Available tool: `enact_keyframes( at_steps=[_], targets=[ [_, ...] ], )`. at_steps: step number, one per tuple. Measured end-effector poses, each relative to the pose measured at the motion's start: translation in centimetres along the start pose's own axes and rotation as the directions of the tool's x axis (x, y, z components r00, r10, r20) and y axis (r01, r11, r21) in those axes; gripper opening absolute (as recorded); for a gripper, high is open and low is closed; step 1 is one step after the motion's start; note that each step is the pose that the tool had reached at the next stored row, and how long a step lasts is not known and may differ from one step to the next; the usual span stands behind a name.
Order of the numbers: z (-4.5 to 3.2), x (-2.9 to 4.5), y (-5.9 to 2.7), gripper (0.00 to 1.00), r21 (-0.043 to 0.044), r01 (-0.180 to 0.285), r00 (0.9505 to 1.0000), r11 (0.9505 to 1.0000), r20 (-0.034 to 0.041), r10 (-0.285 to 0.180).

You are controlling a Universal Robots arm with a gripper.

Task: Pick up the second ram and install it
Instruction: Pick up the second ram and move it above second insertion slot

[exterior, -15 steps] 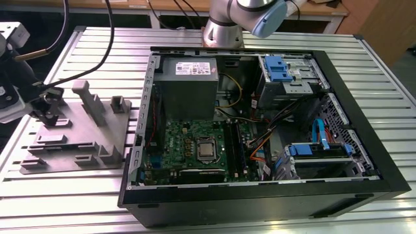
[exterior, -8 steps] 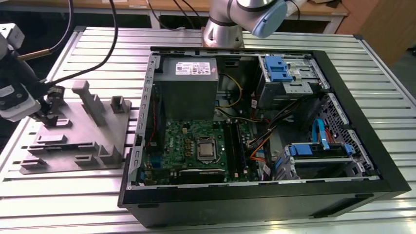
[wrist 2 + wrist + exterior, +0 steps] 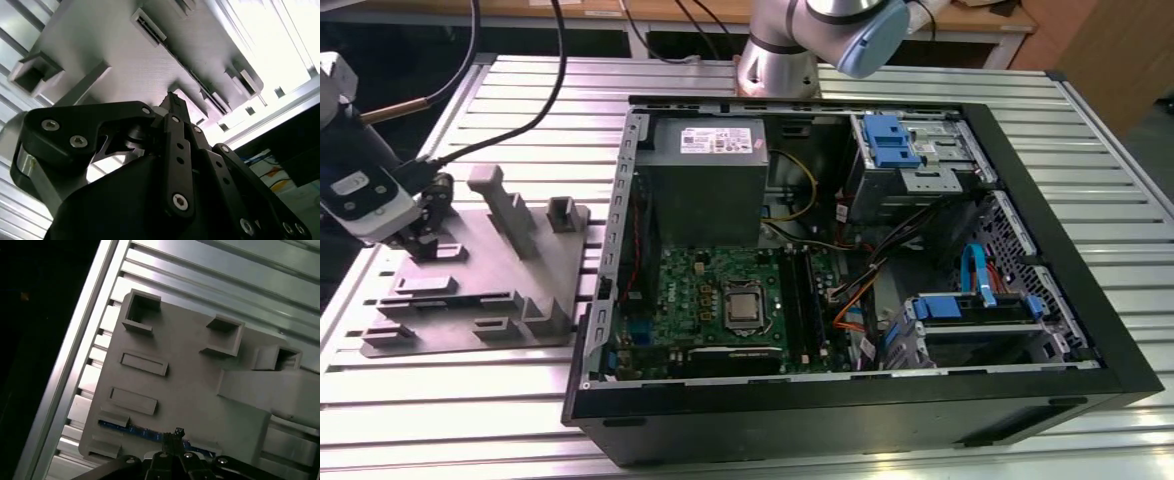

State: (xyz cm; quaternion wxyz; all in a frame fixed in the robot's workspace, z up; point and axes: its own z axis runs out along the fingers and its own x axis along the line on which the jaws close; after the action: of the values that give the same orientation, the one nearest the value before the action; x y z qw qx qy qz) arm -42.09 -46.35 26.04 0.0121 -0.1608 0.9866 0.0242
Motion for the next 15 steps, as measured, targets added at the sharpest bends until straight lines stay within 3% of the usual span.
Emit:
enact_keyframes(
  at_steps=[4,8,11,15],
  targets=[
    [0.16,0.0,-0.01,0.1,-0.0018,0.074,0.9973,0.9973,-0.0039,-0.074],
    [0.33,0.01,-0.02,0.1,-0.0043,0.145,0.9894,0.9894,-0.0071,-0.145],
    [0.48,0.01,-0.02,0.1,-0.0065,0.199,0.98,0.98,-0.0092,-0.199],
    [0.69,0.02,-0.03,0.1,-0.0095,0.269,0.9629,0.963,-0.0118,-0.269]
  ],
)
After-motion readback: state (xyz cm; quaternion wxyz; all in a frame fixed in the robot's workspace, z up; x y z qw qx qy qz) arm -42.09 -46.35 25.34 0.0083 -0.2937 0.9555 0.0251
